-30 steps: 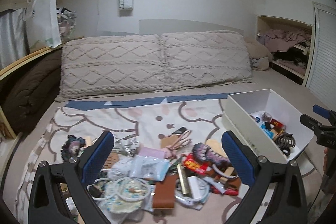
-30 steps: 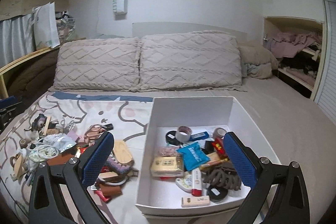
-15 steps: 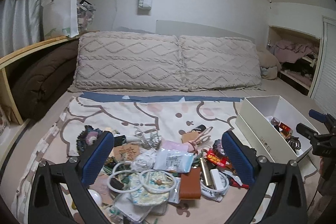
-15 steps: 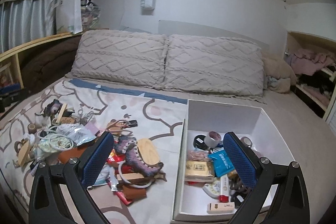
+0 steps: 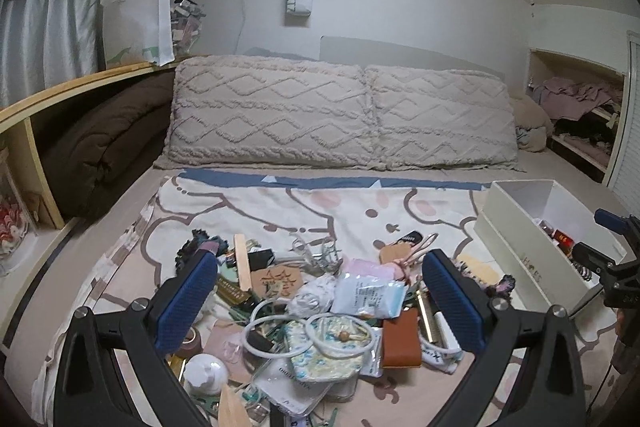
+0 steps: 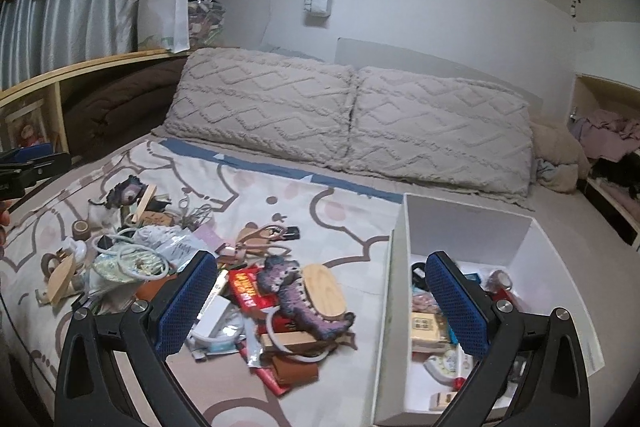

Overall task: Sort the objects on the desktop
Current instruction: 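Move both tools over the pile of items, scanning for the next objects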

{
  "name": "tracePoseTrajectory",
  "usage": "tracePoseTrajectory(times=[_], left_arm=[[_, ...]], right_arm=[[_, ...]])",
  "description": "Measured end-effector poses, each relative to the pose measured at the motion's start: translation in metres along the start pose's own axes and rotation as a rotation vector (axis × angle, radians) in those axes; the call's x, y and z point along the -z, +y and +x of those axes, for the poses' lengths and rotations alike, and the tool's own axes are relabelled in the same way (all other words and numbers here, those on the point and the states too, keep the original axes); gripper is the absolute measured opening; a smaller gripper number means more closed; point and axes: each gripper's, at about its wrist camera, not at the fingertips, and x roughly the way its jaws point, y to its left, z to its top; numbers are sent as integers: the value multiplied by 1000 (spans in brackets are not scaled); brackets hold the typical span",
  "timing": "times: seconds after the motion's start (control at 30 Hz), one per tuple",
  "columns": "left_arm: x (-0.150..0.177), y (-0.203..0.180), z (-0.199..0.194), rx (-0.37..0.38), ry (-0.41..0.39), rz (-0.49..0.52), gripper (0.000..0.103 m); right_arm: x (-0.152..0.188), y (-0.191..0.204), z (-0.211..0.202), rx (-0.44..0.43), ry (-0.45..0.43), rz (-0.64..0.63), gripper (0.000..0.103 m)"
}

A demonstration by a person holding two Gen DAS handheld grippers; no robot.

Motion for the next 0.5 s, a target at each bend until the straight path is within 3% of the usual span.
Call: tracePoseTrajectory(times=[0.5], left_arm=[[44, 20, 26, -52, 123, -25, 103]], right_arm=[[33, 53, 68, -50, 166, -100, 103]])
